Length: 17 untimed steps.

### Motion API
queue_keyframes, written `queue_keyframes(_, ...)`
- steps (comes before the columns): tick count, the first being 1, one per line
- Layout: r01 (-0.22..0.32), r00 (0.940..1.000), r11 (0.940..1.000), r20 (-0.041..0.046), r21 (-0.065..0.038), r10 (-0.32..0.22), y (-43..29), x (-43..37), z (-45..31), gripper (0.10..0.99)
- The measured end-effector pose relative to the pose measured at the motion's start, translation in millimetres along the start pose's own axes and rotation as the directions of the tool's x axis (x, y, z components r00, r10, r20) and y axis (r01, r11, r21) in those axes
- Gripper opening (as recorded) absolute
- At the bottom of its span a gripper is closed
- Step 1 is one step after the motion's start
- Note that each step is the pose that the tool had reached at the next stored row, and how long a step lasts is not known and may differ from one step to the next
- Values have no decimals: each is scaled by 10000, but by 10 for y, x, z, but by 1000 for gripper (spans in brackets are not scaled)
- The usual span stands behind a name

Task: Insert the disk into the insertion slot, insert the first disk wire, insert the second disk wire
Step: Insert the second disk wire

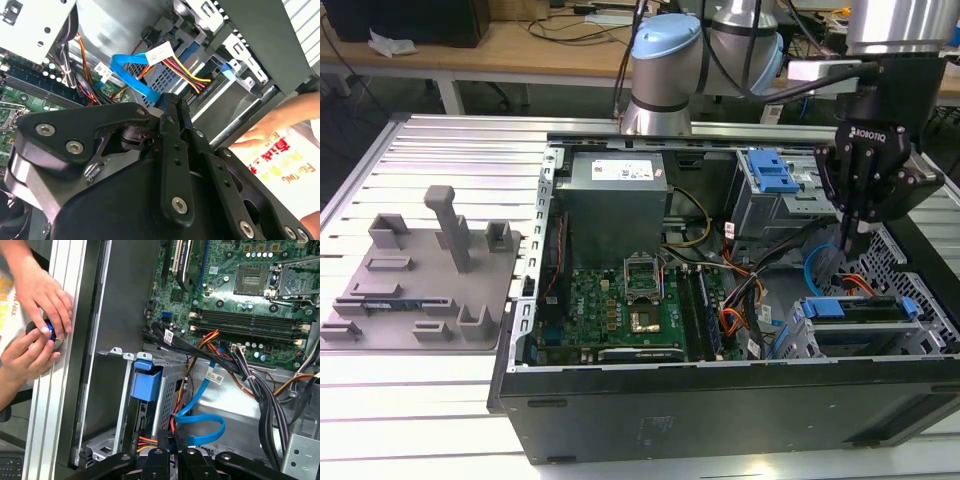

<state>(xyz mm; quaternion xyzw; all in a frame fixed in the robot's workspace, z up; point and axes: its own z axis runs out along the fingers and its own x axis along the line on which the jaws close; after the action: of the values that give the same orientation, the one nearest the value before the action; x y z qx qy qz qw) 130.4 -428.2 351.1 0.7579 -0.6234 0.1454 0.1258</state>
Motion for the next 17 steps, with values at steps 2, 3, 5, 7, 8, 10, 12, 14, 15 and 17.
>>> queue_keyframes(2, -21, 9997, 10000, 255, 45, 20, 7, 34, 14, 161)
queue_keyframes(3, -32, 9993, 10000, 380, 67, 29, 11, 51, 21, 161)
queue_keyframes(5, -47, 9984, 9999, 560, 98, 41, 18, 85, 35, 161)
queue_keyframes(7, -59, 9976, 9999, 689, 121, 51, 26, 126, 52, 161)
queue_keyframes(8, -64, 9973, 9999, 735, 128, 55, 30, 143, 59, 161)
queue_keyframes(10, -74, 9965, 9999, 835, 145, 61, 39, 187, 76, 161)
queue_keyframes(12, -86, 9955, 9998, 945, 163, 70, 49, 234, 96, 161)
queue_keyframes(14, -106, 9929, 9997, 1187, 205, 81, 55, 263, 107, 161)
queue_keyframes(15, -120, 9908, 9997, 1352, 234, 88, 57, 273, 112, 161)
queue_keyframes(17, -169, 9822, 9993, 1874, 324, 105, 67, 322, 123, 161)
